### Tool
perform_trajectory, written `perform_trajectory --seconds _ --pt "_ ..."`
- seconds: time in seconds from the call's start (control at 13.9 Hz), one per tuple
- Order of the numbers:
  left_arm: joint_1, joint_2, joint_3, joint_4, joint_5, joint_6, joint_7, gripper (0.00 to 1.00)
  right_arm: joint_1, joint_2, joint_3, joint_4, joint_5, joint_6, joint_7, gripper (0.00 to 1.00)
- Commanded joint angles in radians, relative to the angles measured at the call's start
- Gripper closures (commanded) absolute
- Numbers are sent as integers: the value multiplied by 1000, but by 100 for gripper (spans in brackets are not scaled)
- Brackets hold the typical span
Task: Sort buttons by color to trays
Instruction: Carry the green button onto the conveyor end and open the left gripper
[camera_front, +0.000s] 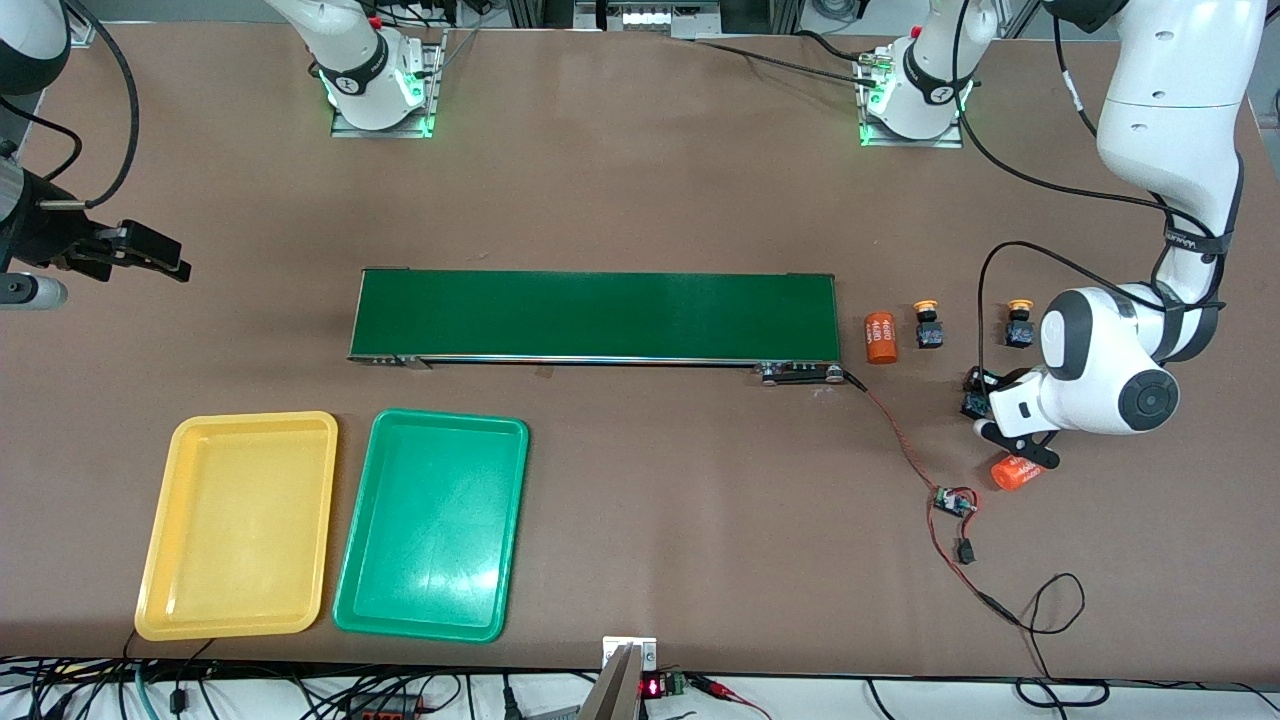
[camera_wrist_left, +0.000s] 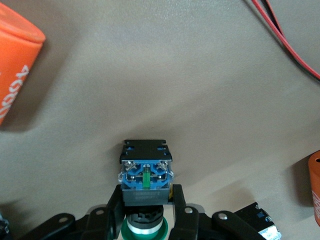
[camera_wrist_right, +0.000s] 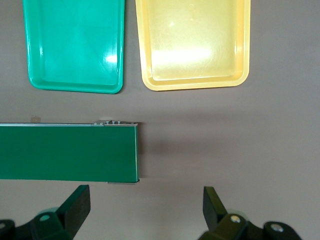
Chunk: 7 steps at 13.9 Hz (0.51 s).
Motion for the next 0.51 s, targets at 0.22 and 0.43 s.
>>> perform_trajectory --seconds 0.22,0.43 --pt "5 -157 -67 -17 -12 -138 3 96 -3 -12 0 -11 -1 -6 -15 0" --pt "-11 -217 -138 -20 -15 -213 -96 98 -3 -12 0 -11 -3 -6 -15 0"
